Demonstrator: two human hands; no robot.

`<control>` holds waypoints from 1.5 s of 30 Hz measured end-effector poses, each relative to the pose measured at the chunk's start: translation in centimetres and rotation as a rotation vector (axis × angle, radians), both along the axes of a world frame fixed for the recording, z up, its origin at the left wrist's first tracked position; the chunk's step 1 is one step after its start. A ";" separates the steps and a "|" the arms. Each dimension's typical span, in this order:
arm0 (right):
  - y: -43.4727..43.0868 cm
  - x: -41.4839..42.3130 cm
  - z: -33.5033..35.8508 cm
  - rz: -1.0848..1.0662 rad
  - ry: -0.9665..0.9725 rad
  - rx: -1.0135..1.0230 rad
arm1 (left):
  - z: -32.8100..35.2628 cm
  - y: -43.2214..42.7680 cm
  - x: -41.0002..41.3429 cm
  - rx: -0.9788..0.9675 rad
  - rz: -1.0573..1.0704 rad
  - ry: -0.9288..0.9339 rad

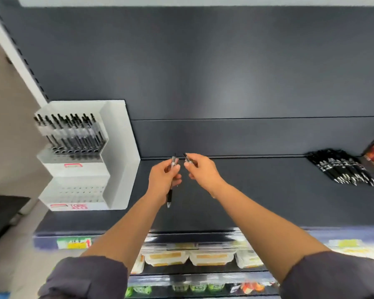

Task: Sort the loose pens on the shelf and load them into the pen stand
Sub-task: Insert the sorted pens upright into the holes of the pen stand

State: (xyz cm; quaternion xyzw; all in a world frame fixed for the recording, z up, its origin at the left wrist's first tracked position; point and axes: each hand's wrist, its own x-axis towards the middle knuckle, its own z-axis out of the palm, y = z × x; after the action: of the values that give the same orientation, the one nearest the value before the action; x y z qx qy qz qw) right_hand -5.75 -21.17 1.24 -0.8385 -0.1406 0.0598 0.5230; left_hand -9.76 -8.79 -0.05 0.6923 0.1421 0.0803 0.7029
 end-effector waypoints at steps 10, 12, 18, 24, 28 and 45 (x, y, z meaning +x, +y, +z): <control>11.0 -3.7 4.7 0.234 -0.024 0.167 | 4.6 11.2 -6.7 0.322 0.117 -0.131; 13.7 -3.9 5.5 0.259 -0.048 0.174 | 5.6 13.6 -6.9 0.318 0.155 -0.154; 22.9 -3.2 8.2 0.275 -0.112 0.228 | 8.3 21.9 -6.4 0.282 0.237 -0.274; 30.8 -1.6 11.0 0.171 -0.336 0.151 | 10.4 32.3 -4.5 0.324 0.263 -0.348; 33.0 0.0 11.7 0.126 -0.392 0.056 | 10.8 36.3 -2.4 0.354 0.235 -0.387; 35.9 2.1 10.7 0.098 -0.556 -0.257 | 7.4 37.5 1.6 0.760 0.147 -0.329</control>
State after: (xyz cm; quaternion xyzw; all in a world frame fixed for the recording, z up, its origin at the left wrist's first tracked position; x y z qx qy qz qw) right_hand -3.63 14.75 11.98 -0.8742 -0.3098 -0.1297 0.3506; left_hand -8.13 28.74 7.32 0.8684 0.0373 0.2863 0.4033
